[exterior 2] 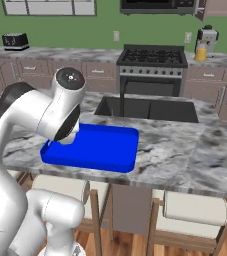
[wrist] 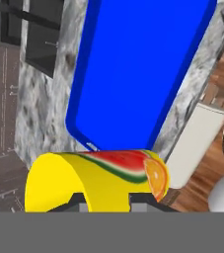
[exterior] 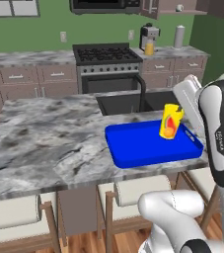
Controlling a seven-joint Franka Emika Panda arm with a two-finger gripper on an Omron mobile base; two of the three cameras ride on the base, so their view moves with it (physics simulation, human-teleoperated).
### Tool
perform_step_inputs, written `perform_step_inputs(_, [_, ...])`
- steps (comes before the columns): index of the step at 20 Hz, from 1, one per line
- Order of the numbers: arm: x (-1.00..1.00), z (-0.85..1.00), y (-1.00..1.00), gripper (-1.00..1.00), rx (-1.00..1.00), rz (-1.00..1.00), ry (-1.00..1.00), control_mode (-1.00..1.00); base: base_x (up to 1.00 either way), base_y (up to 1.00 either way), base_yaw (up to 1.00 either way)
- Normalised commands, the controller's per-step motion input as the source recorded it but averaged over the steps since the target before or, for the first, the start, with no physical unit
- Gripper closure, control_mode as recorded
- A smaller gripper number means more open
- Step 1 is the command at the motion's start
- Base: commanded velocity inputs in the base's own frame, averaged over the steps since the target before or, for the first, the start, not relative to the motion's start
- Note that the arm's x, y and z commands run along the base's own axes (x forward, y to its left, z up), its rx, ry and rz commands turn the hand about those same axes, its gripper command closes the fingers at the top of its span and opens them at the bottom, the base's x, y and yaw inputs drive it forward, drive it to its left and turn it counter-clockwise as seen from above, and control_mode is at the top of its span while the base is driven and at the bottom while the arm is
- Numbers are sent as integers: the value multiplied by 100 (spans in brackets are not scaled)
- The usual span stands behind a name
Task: There is a tray on the dining counter. Grab the cup, mug, and pitcher and place them on the tray. The pitcher may be placed next to the tray if it cannot fit the tray.
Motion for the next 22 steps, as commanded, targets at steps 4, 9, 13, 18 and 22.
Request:
perform_step_inputs(4, [24,-23,38,100,0,19,0,-100,0,0,0])
perform_step_inputs(9, [29,-31,25,100,0,15,-3,-100,0,0,0])
perform_step_inputs(13, [42,-28,14,100,0,12,-1,-100,0,0,0])
perform_step_inputs(18, [53,-26,3,100,0,6,0,-100,0,0,0])
perform_step_inputs(22, [59,-25,0,100,0,0,0,-100,0,0,0])
